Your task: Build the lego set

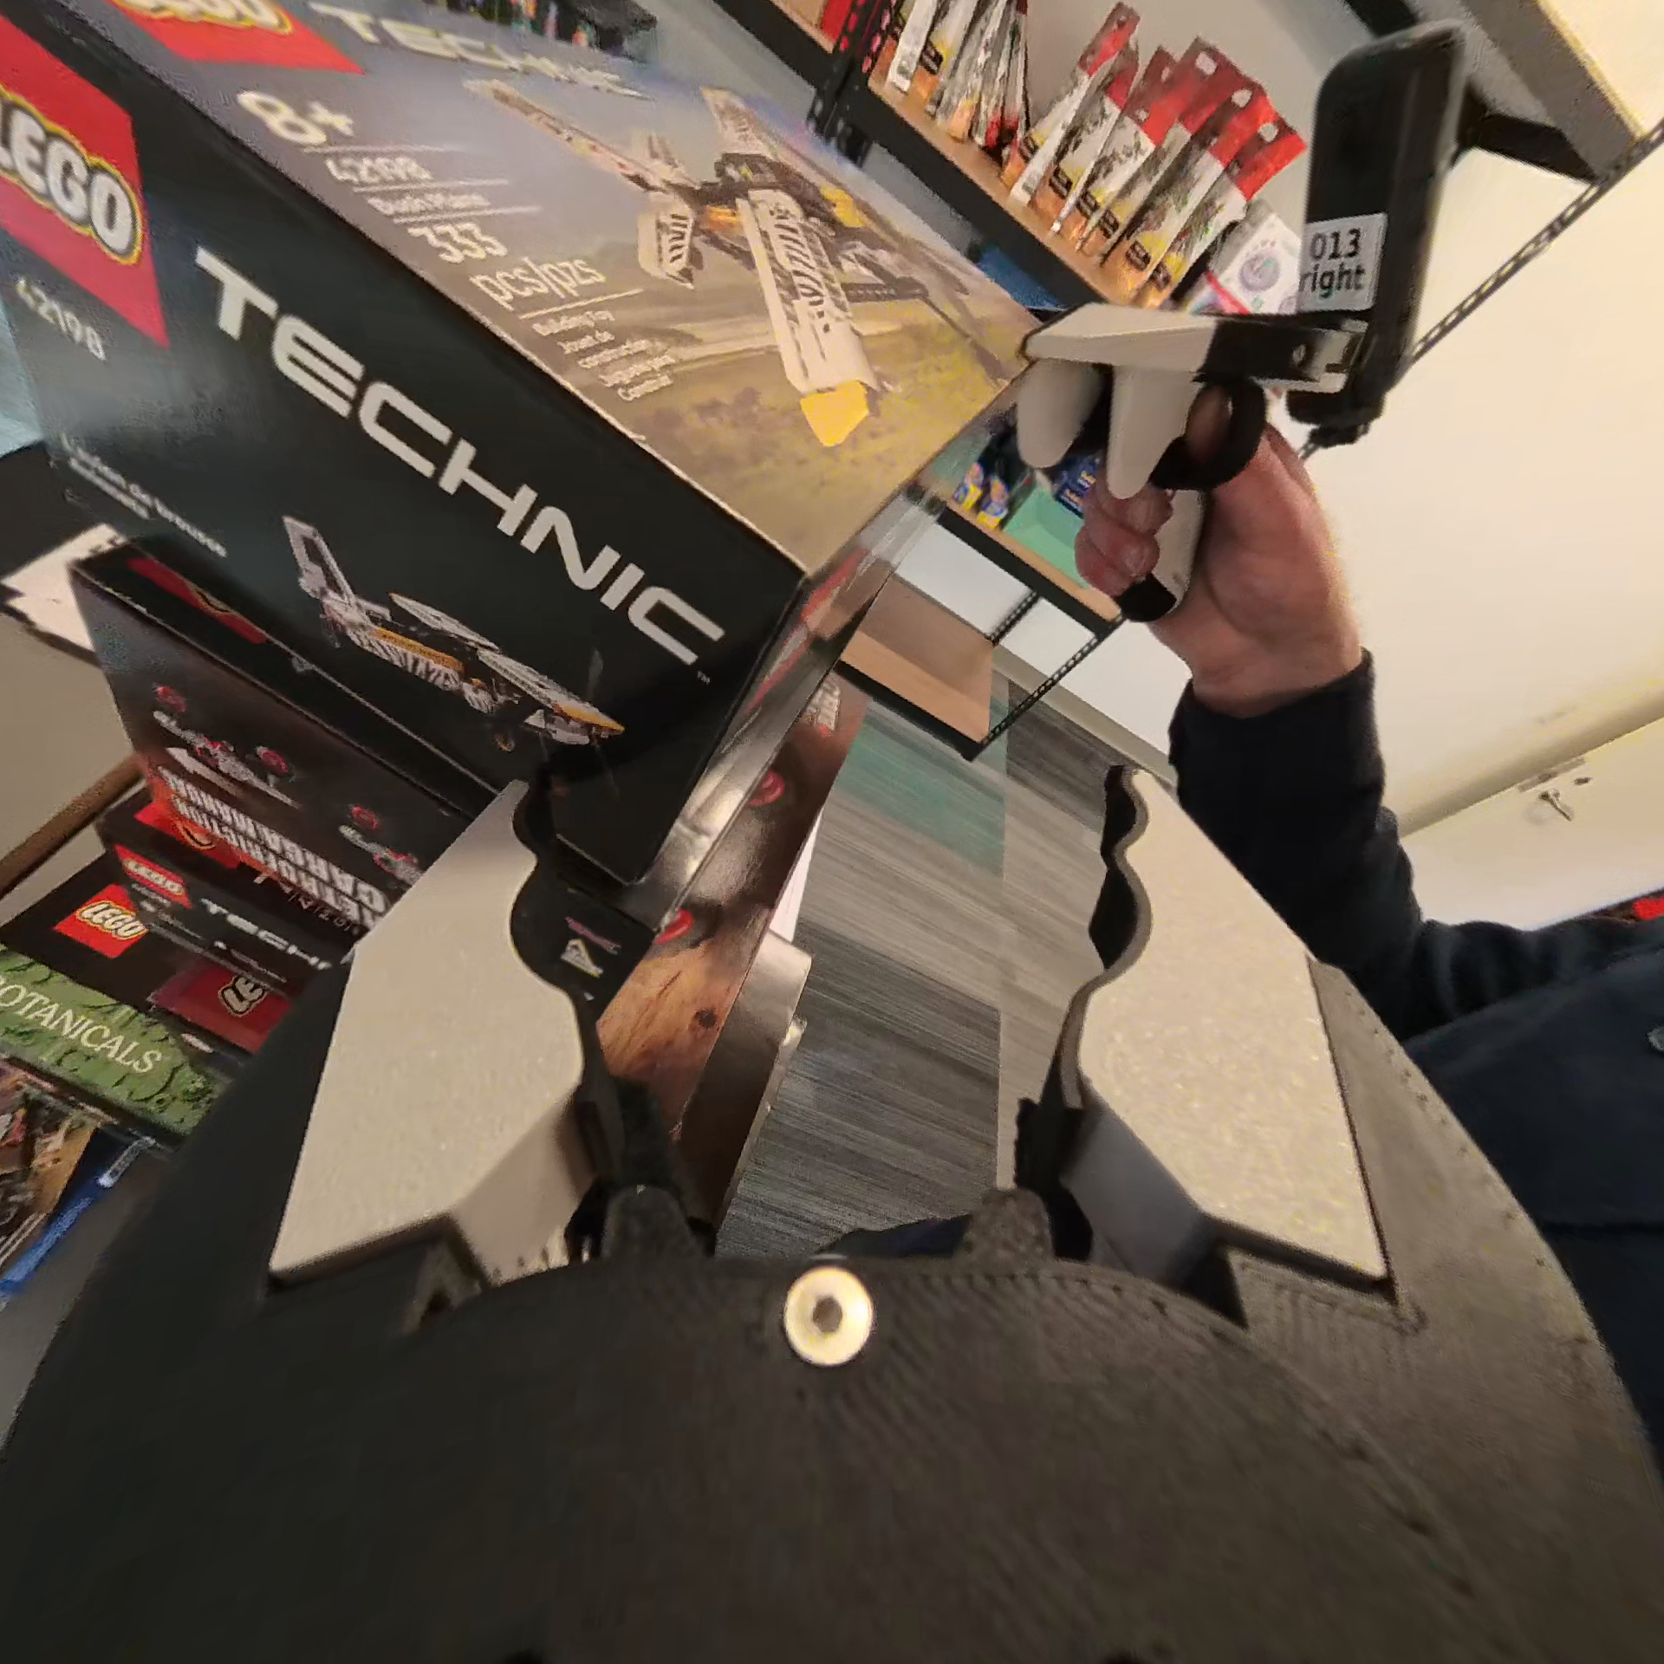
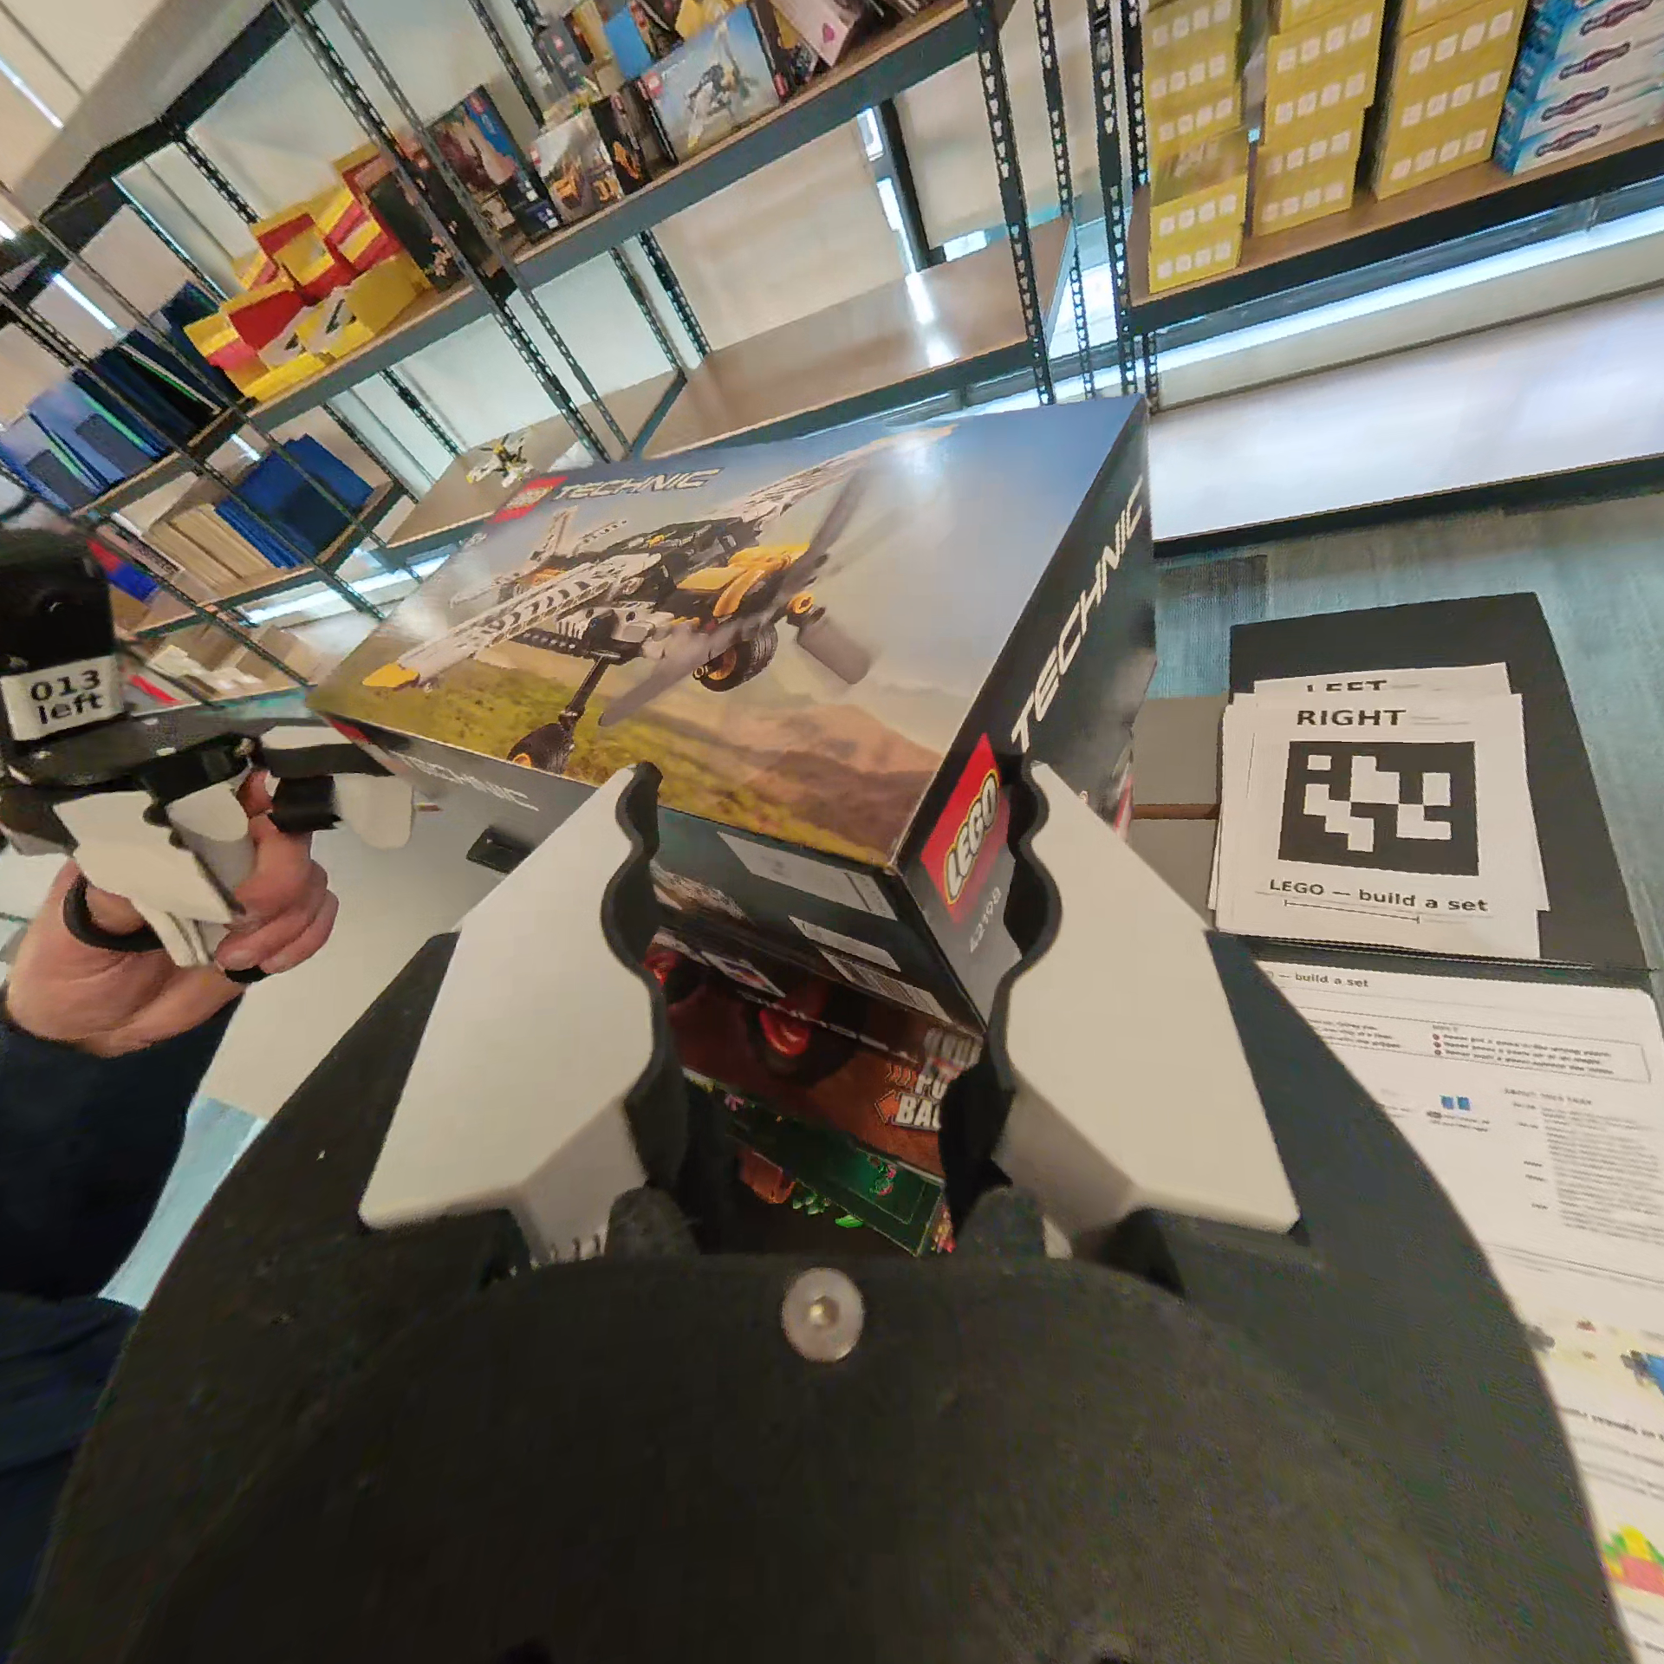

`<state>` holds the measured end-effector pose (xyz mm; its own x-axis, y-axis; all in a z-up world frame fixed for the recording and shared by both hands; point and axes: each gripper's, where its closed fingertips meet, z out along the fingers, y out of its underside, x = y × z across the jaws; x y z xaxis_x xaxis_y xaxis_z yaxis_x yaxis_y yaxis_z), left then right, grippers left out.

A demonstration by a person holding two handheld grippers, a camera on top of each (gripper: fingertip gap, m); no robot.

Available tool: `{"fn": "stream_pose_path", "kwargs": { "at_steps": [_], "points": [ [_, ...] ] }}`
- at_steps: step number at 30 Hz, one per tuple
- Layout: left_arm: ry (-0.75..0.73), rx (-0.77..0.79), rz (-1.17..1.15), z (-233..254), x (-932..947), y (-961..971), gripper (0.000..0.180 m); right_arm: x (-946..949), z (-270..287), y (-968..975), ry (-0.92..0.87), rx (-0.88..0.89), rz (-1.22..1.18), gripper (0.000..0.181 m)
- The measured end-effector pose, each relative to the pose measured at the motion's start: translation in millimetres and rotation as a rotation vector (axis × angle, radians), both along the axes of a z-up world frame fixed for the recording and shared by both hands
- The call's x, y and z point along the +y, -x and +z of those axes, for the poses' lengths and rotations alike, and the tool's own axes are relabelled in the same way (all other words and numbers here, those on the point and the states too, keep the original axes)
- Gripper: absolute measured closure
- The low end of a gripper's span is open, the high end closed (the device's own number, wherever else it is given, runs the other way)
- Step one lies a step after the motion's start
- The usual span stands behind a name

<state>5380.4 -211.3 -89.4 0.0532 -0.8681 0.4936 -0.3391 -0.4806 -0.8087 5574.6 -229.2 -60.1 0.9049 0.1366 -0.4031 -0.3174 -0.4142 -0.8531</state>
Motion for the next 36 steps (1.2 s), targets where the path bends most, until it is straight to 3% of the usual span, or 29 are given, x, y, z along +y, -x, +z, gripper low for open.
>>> {"fn": "stream_pose_path", "kwargs": {
  "at_steps": [5, 7, 10, 15, 22, 25, 30, 36],
  "points": [
    [0.002, -0.018, 0.003, 0.2, -3.8, 1.6, 0.061, 10.4, 0.3, -1.2, -0.010, -0.007, 0.022, 0.101],
    [0.015, -0.040, 0.003, 0.6, -3.1, 5.3, 0.068, 10.8, 1.8, -3.7, -0.018, 0.010, 0.017, 0.105],
    [0.068, -0.157, -0.022, 13.7, -4.4, 17.6, 0.093, 9.0, 9.8, -9.2, -0.065, 0.009, -0.017, 0.110],
    [0.035, -0.188, 0.075, 7.9, 16.8, 58.3, 0.091, -5.5, 53.7, 2.6, -0.244, -0.147, -0.085, 0.109],
    [0.069, -0.108, 0.303, -43.5, 56.2, 152.6, 0.089, -20.9, 97.3, 159.3, -0.474, -0.149, 0.437, 0.107],
    [0.100, -0.057, 0.435, -76.5, 73.6, 208.0, 0.087, -16.0, 69.9, 248.2, -0.426, -0.134, 0.674, 0.105],
    [0.185, 0.063, 0.670, -150.7, 90.9, 316.5, 0.080, -10.2, -13.6, 394.3, -0.194, 0.029, 1.010, 0.098],
    [0.370, 0.214, 0.940, -279.2, 82.3, 452.0, 0.072, 38.0, -179.1, 495.5, 0.146, -0.048, 0.980, 0.087]
  ]
}}
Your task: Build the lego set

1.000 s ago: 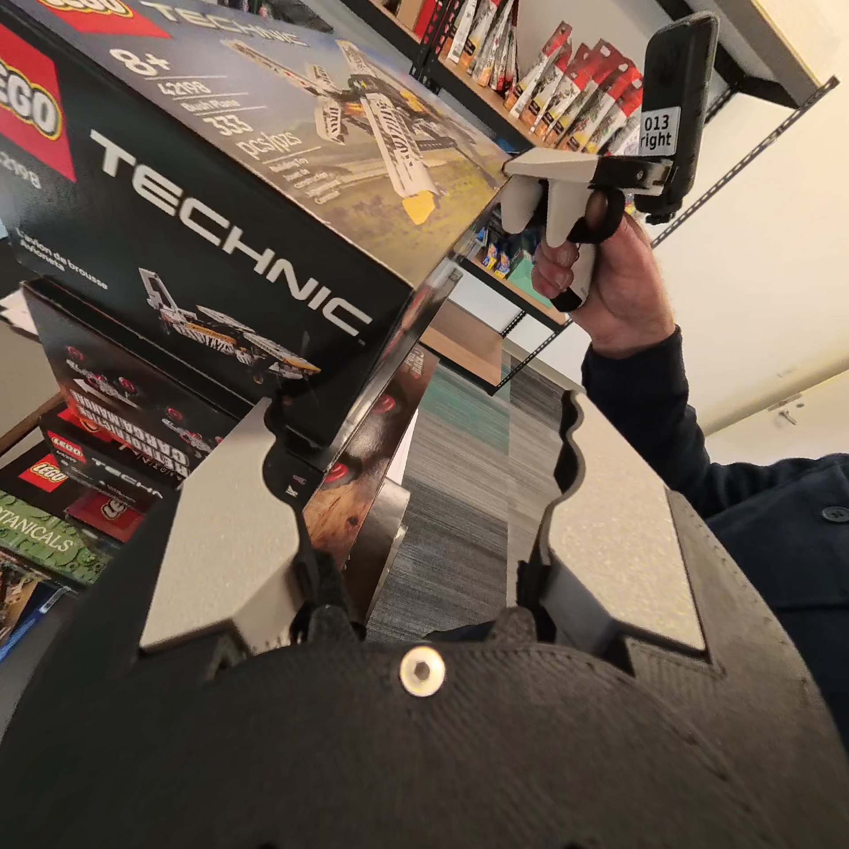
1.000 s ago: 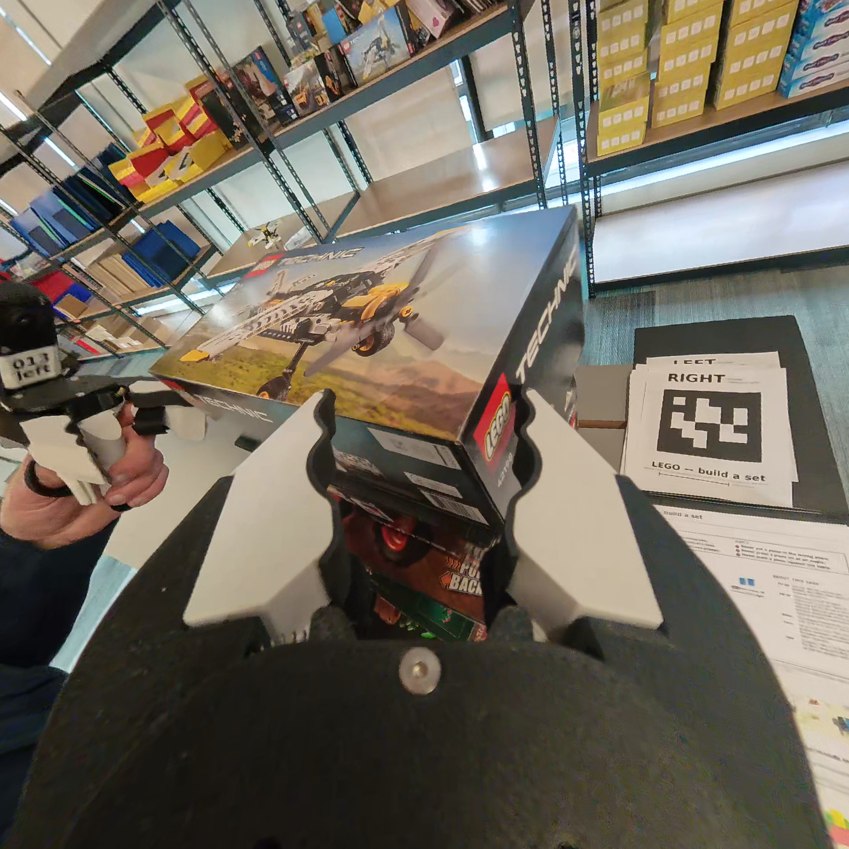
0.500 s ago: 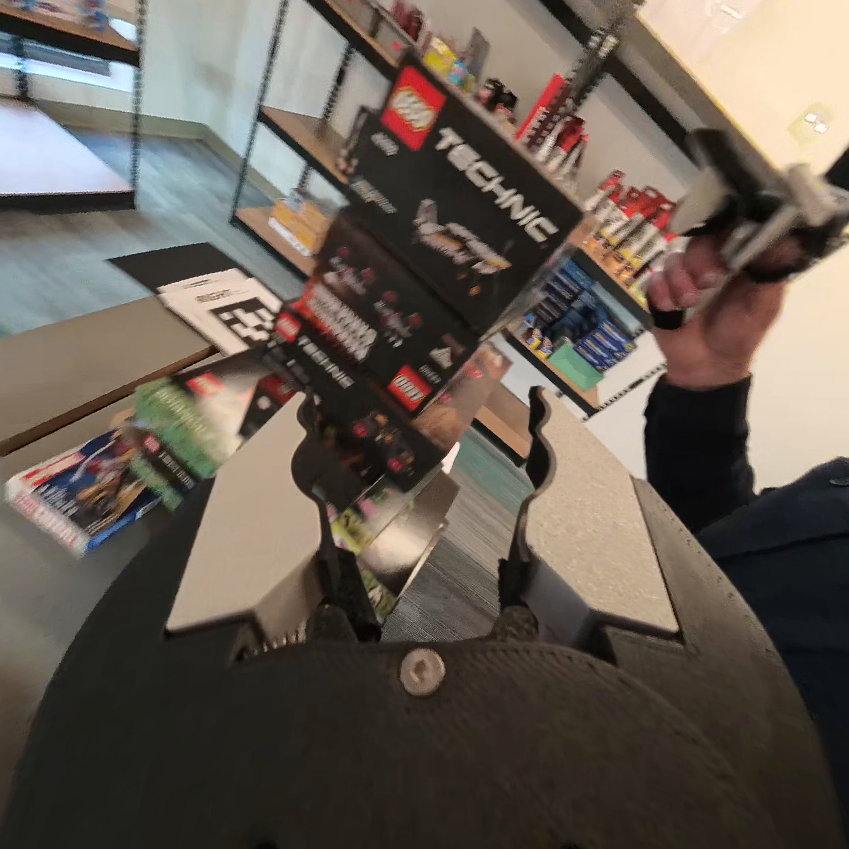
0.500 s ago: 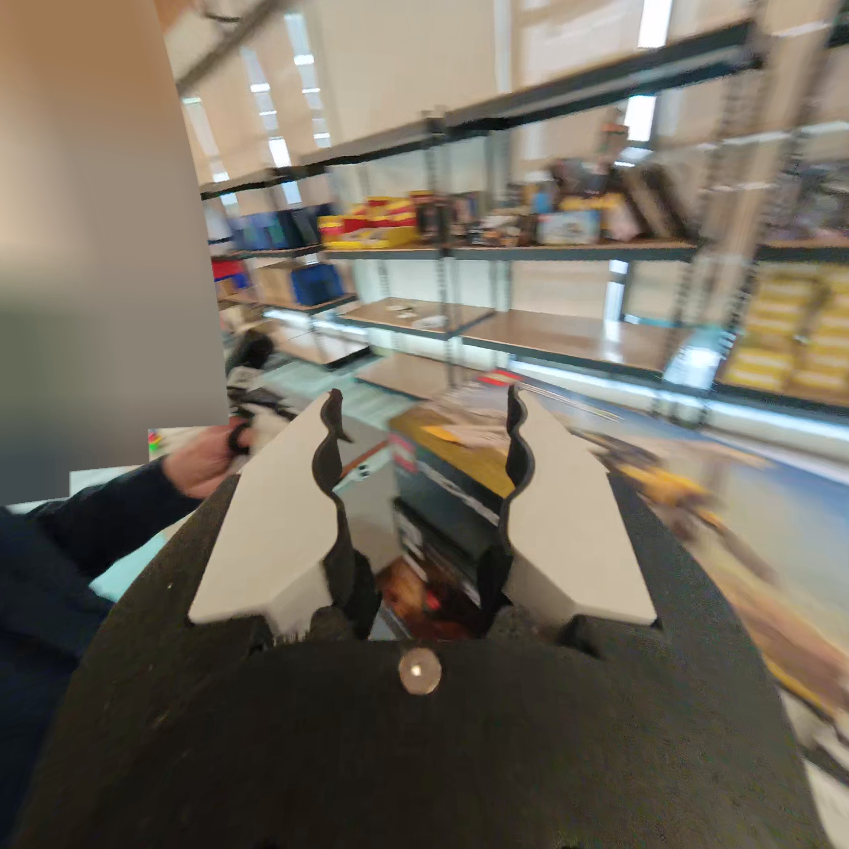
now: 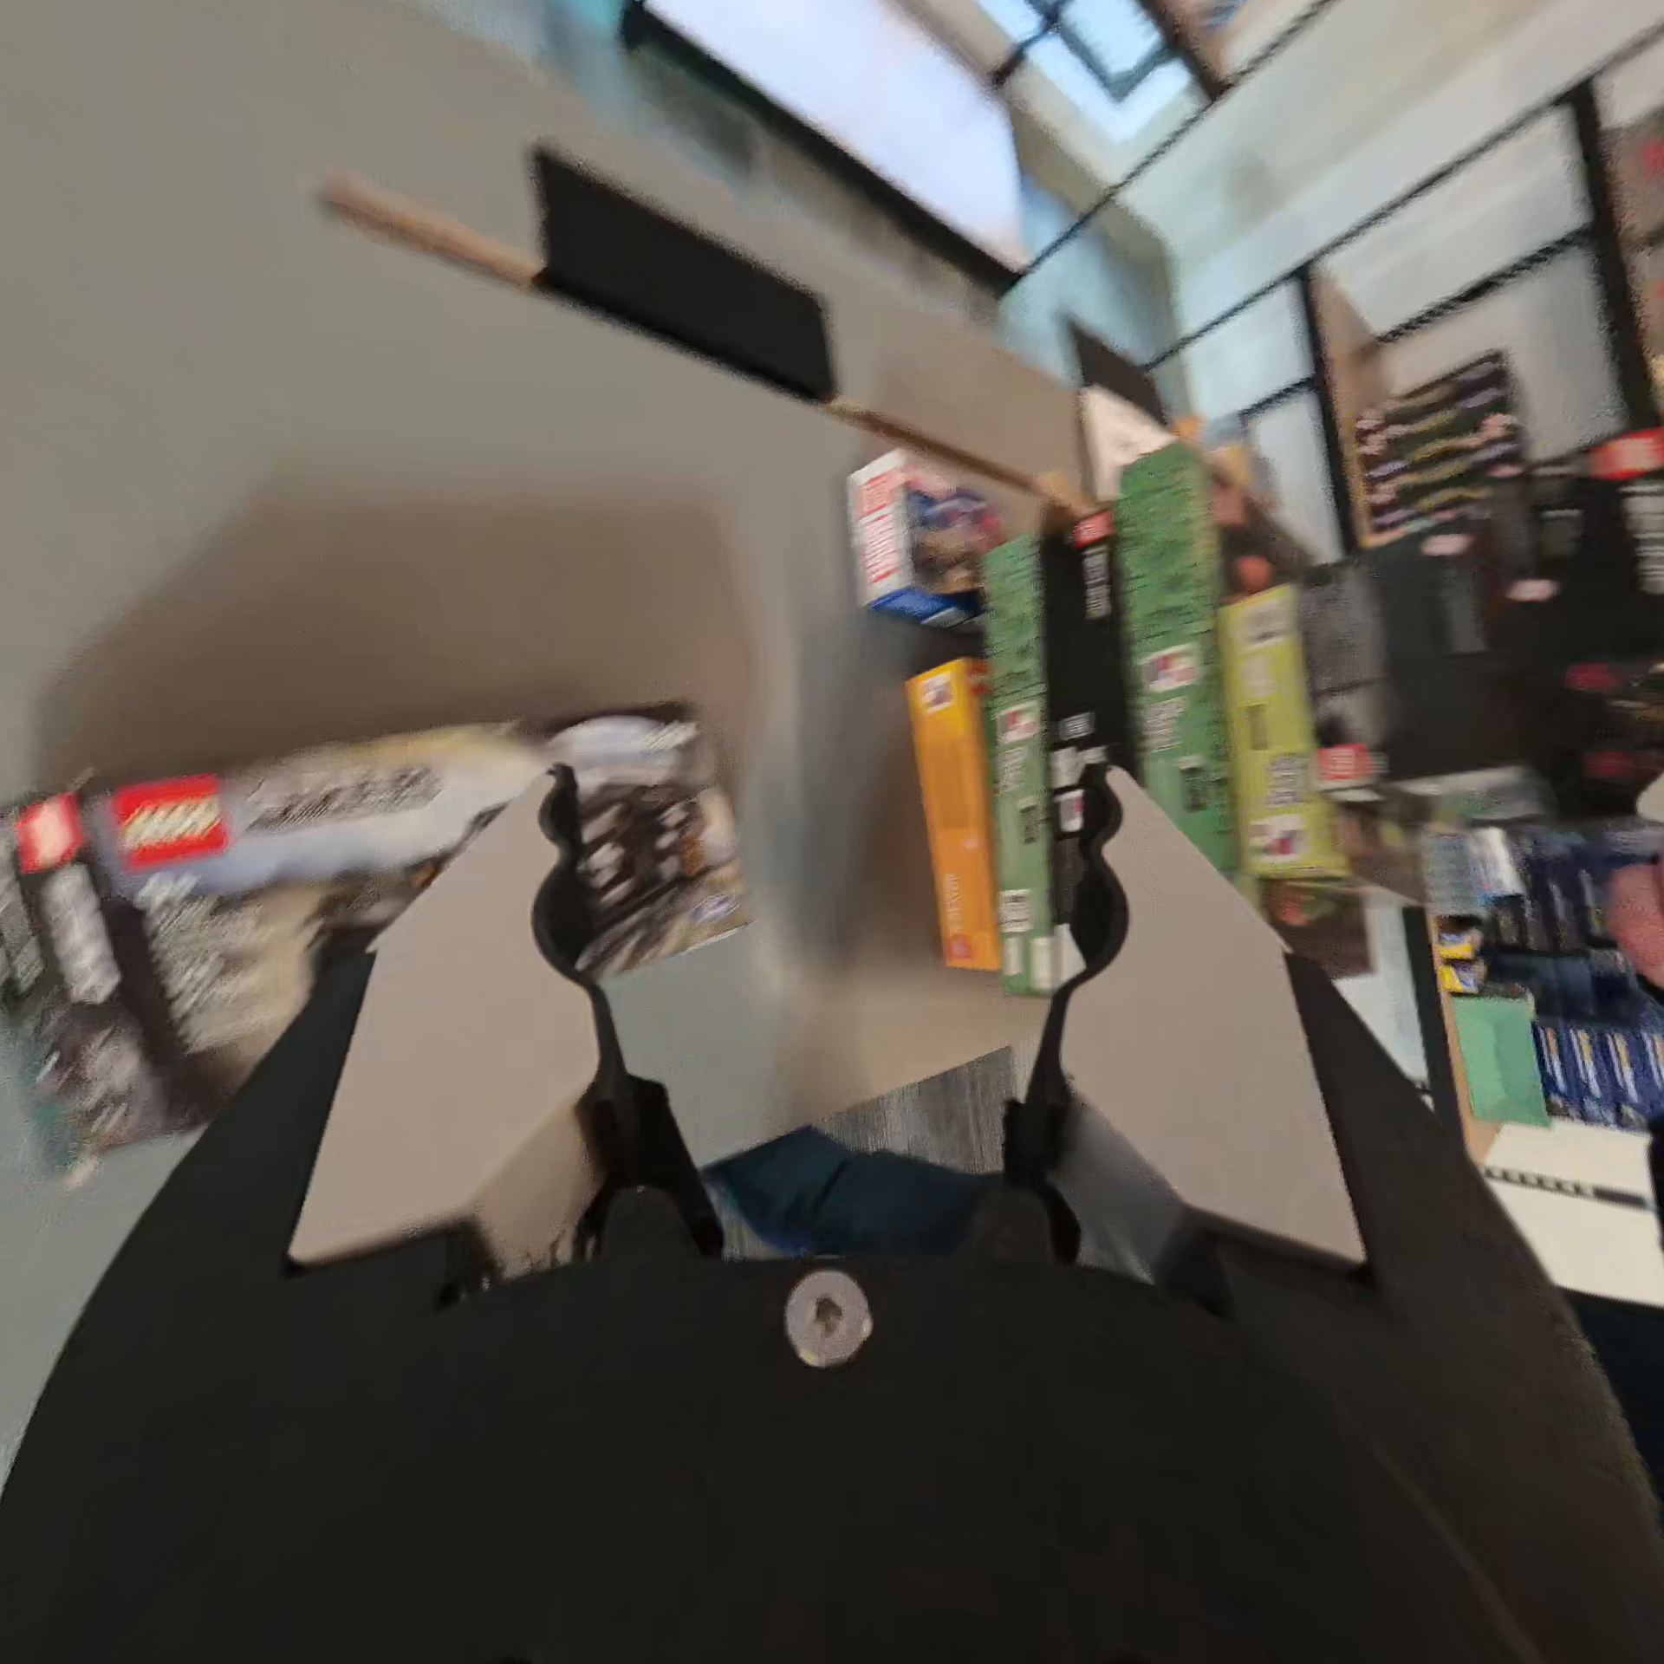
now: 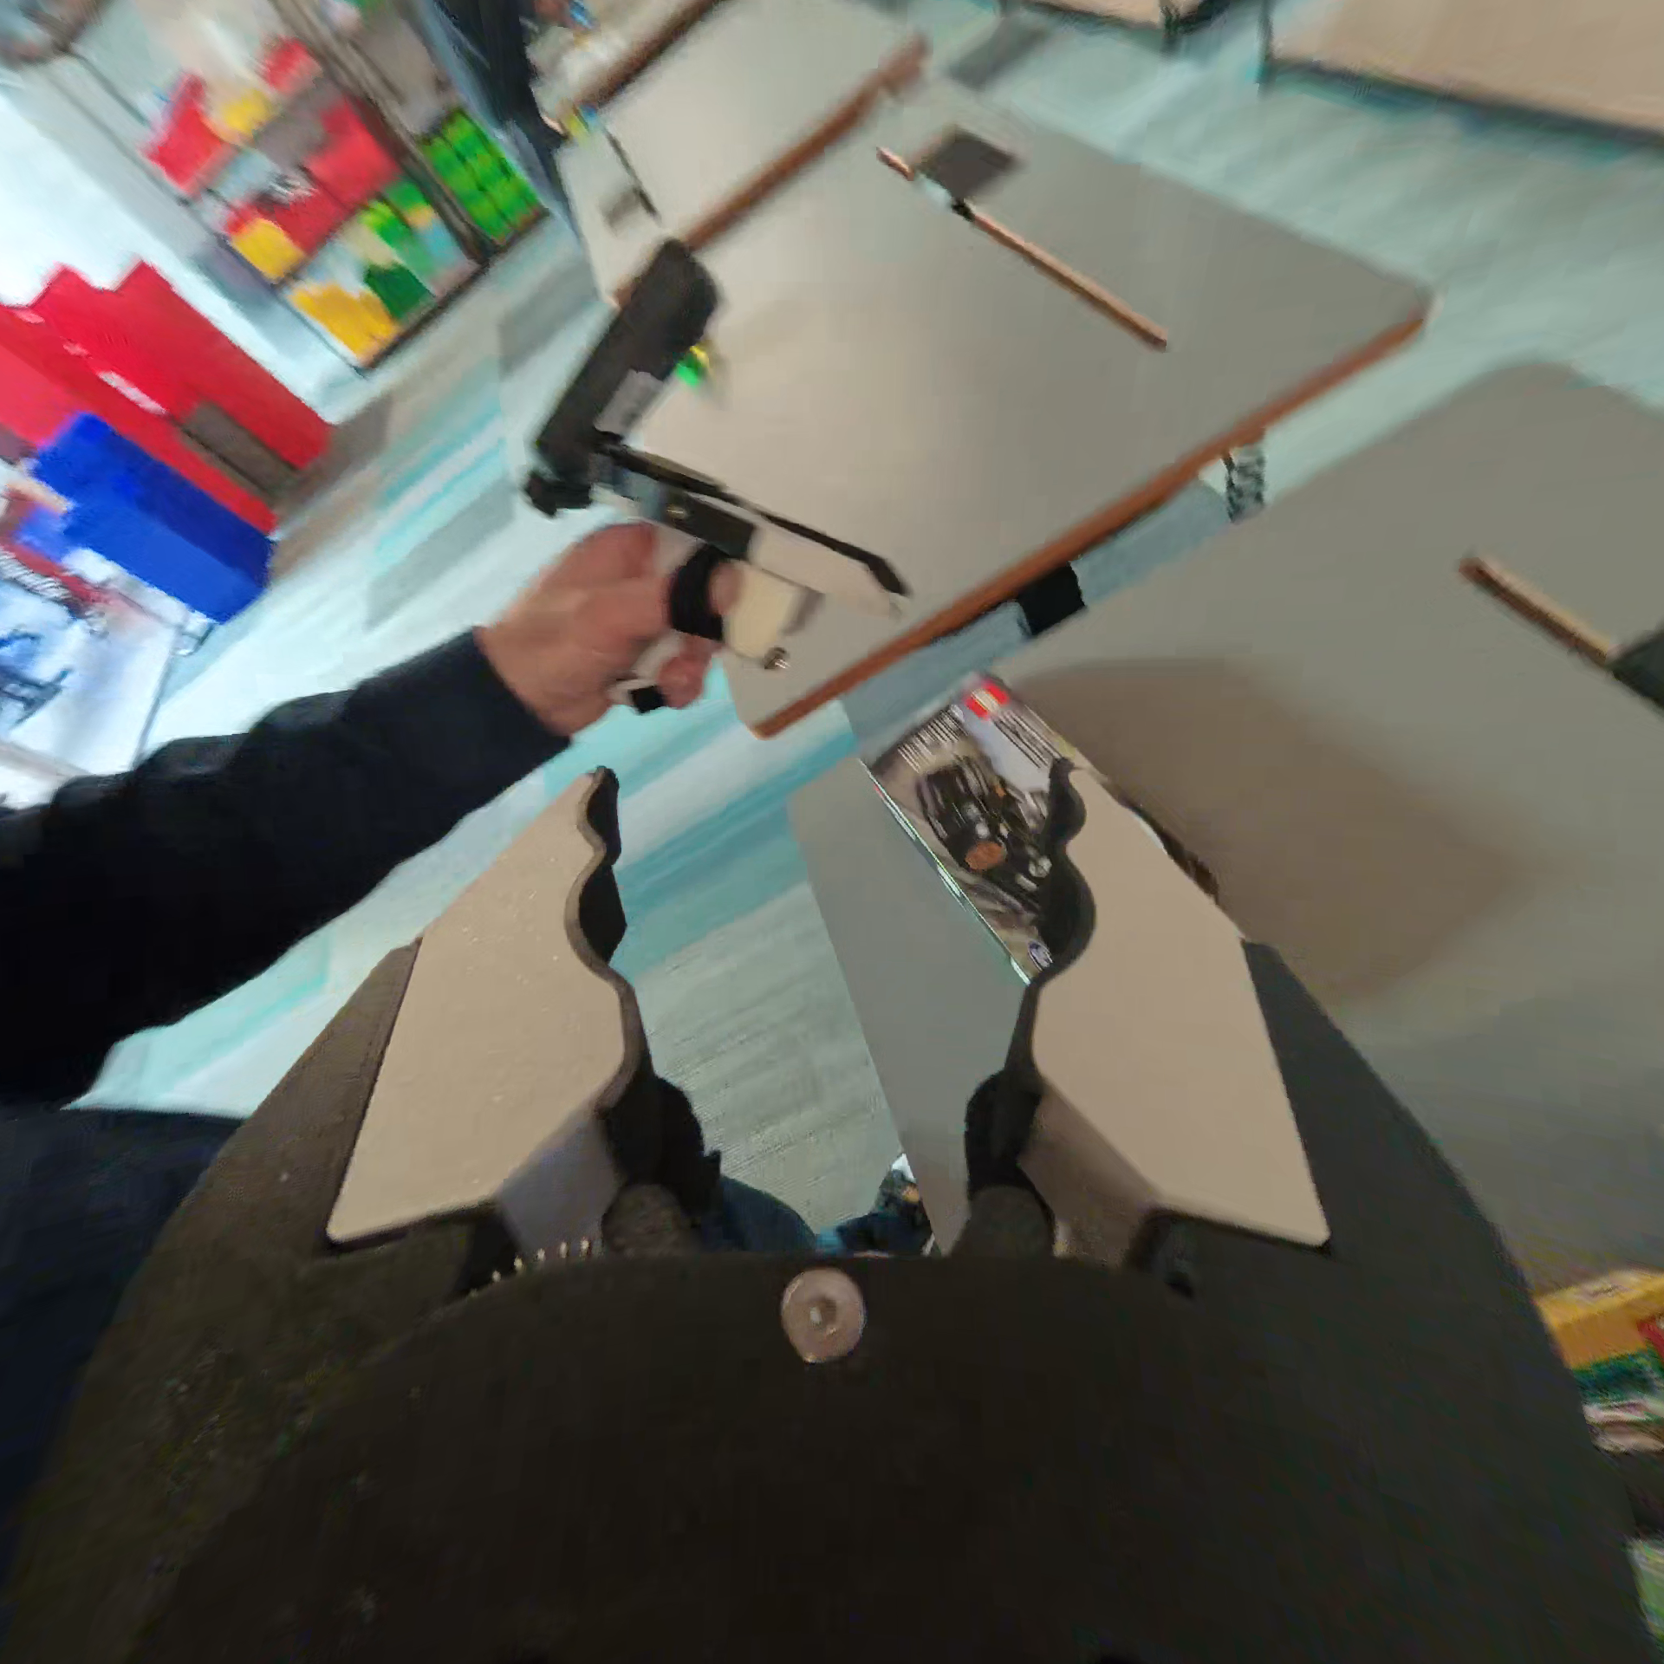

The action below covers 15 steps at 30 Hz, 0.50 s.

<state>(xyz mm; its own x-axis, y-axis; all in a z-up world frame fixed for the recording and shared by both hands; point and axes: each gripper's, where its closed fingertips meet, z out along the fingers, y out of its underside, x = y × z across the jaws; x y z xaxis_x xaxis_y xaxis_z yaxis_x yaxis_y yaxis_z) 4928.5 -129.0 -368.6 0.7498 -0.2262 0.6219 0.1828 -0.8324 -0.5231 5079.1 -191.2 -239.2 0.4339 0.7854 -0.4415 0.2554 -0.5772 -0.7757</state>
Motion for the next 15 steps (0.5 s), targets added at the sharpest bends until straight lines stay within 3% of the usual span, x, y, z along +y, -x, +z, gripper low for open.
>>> {"fn": "stream_pose_path", "kwargs": {
  "at_steps": [4, 6, 10, 15],
  "points": [
    [0.185, 0.053, 0.106, -99.2, -24.7, 64.3, 0.060, 18.4, -109.0, 39.0, 0.285, 0.009, -0.108, 0.090],
    [0.258, 0.067, 0.126, -141.9, -36.1, 82.6, 0.059, 24.2, -170.8, 47.6, 0.368, -0.073, -0.152, 0.093],
    [0.367, 0.056, 0.143, -201.0, -49.0, 96.4, 0.055, 24.8, -278.5, 50.5, 0.428, -0.305, -0.192, 0.092],
    [0.403, 0.092, 0.120, -241.0, -44.9, 100.0, 0.051, 26.4, -346.6, 49.3, 0.464, -0.436, -0.236, 0.092]
  ]
}}
